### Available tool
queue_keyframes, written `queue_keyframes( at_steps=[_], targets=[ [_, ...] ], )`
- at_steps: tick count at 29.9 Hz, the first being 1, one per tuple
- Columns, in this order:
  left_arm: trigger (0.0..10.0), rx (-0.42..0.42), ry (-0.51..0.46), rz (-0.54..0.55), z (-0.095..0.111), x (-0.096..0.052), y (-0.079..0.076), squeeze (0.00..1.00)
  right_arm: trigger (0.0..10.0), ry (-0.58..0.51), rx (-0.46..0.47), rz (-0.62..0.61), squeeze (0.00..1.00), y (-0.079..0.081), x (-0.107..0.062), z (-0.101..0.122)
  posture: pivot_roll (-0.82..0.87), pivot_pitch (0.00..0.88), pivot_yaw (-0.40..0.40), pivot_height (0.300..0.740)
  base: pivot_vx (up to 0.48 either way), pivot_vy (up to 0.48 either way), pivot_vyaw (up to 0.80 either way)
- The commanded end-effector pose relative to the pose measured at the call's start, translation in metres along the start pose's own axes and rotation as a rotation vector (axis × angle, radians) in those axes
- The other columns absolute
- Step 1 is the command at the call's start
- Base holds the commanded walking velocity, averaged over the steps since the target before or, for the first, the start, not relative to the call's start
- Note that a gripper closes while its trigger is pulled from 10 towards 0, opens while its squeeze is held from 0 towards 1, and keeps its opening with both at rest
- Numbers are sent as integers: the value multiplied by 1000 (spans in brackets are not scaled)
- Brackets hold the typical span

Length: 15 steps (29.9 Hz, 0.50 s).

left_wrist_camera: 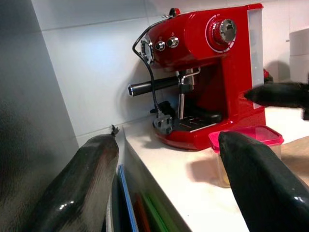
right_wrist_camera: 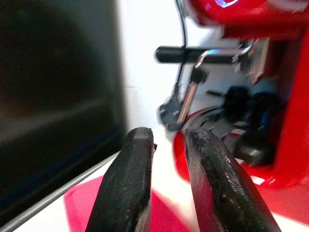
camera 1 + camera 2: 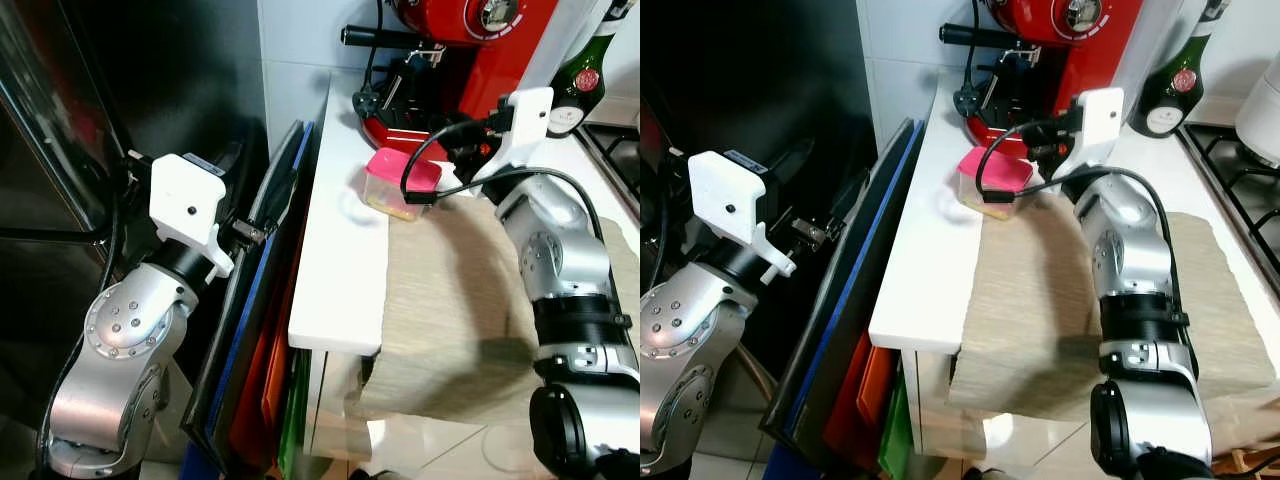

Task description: Restocking fridge

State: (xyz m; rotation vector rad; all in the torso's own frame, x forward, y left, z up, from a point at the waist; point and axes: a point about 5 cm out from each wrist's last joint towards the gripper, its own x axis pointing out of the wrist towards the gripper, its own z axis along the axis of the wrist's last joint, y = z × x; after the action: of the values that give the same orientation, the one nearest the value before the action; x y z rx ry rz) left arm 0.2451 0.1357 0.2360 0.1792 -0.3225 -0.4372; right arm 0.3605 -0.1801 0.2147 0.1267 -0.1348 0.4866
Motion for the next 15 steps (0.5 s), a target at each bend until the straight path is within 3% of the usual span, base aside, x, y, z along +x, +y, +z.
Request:
queue_keyframes(
  at_steps=[1,7,11,15],
  targets=[
    [10000,10,4,23,-1,1,5,0,10000,9,-5,76,1000,1,-8,6,145,0,-38,740,0,0,0],
    [10000,10,-4,20,0,1,4,0,10000,69,-78,145,1000,-12,-23,12,143,0,-37,740,0,0,0],
    [10000,12,-12,21,1,2,5,0,10000,70,-68,236,1000,-15,-31,30,141,0,-37,740,0,0,0],
    [10000,11,-15,23,2,3,4,0,10000,118,-52,333,1000,-14,-34,28,139,0,-36,740,0,0,0]
  ],
)
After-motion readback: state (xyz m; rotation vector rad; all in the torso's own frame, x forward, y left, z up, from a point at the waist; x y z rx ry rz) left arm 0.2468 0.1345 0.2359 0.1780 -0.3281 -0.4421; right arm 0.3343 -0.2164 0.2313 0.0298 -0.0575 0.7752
